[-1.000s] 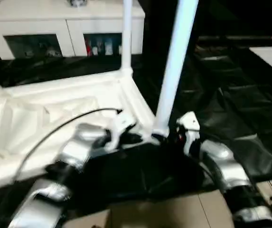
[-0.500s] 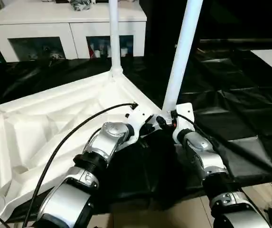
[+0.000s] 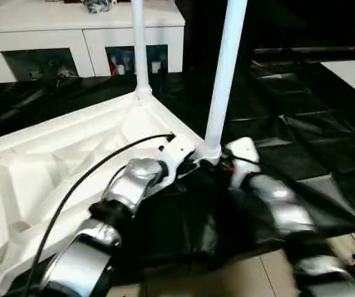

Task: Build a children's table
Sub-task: Rotate leg to tighten

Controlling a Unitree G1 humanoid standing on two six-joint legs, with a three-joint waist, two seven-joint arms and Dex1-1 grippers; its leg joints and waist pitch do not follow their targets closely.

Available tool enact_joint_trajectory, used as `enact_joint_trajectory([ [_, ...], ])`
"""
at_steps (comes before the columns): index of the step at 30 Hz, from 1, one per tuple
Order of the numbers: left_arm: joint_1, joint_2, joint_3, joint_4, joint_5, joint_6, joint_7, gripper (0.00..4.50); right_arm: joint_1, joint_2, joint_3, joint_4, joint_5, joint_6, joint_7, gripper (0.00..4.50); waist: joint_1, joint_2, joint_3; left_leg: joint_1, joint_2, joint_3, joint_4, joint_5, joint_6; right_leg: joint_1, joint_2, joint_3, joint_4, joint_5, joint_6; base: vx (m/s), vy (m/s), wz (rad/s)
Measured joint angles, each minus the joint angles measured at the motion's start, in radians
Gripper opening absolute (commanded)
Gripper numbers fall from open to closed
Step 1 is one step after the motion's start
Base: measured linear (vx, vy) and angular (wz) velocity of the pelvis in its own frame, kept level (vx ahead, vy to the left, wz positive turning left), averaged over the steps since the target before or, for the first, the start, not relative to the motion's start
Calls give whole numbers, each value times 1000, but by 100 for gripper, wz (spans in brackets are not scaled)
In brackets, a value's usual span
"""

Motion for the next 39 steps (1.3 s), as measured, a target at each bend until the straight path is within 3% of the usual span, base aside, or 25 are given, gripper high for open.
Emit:
enact_joint_trajectory([
  [6,78,98,-11,-113,-28,-29,-162,0,36,-129,11,-92,74,-18,265,382,5,2,-1,1,3,0,-5,0,0,-1,2,-3,1,-1,1,0,0,0],
  [13,169,173,-54,-275,-81,-17,-373,0,51,-163,36,-126,114,9,418,382,27,2,-1,-1,3,2,-5,0,0,-3,1,-2,0,-2,1,0,0,0],
  [26,190,184,-66,-327,-96,24,-406,0,60,-164,89,-123,92,1,466,382,27,2,-1,-2,2,3,-4,0,0,-3,0,0,0,-2,2,0,0,0],
  [39,190,184,-66,-329,-96,30,-409,0,33,-144,86,-87,93,-1,448,275,27,2,-1,-2,2,3,-4,0,0,-3,0,0,0,-2,2,0,0,0],
])
